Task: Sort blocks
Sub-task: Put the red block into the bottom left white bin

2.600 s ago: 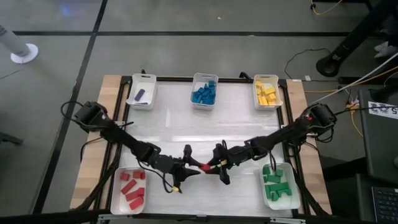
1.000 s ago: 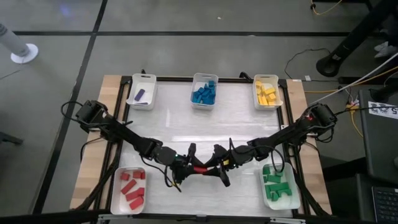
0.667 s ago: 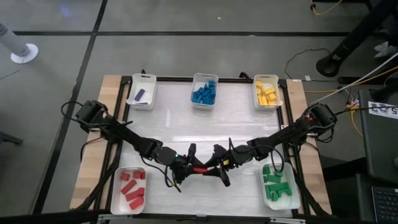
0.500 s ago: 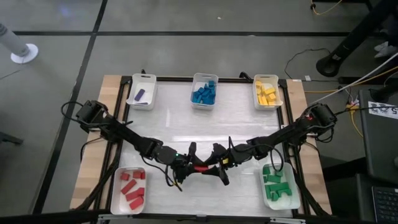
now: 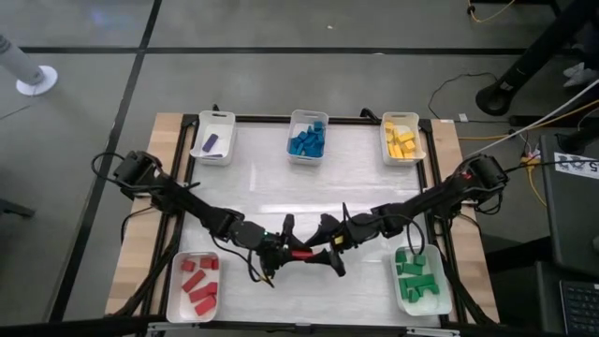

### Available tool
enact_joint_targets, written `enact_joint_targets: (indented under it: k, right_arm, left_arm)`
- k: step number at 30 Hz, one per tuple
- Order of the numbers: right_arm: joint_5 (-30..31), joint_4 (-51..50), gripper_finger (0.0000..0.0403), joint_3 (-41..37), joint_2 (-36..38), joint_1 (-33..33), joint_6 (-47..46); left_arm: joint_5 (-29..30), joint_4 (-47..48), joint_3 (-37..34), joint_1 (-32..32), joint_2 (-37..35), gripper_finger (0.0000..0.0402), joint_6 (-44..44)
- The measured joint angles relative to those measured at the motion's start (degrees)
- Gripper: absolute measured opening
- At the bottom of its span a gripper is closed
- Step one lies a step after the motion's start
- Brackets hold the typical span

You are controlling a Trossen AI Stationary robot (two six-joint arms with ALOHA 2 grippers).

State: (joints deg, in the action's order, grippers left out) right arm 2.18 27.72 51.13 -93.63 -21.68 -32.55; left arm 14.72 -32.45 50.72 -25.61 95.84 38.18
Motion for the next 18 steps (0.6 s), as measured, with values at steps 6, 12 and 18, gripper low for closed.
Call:
enact_joint_targets:
  k: [6, 12, 18]
  right_arm:
    - [-7.7, -6.1, 0.0222, 0.1, 3.2, 2.0, -0.2]
    - [-9.1, -13.3, 0.0210, 0.0, 7.4, 3.7, 0.2]
    - [-8.8, -25.5, 0.0205, 0.0, 13.3, 5.8, 3.0]
  left_arm:
    - [5.7, 3.8, 0.0, -1.9, -3.6, 0.0081, -3.0]
    - [8.7, 14.8, 0.0, -4.9, -10.2, 0.0081, -10.4]
    - [8.9, 34.7, 0.0, -9.5, -20.2, 0.0081, -27.2]
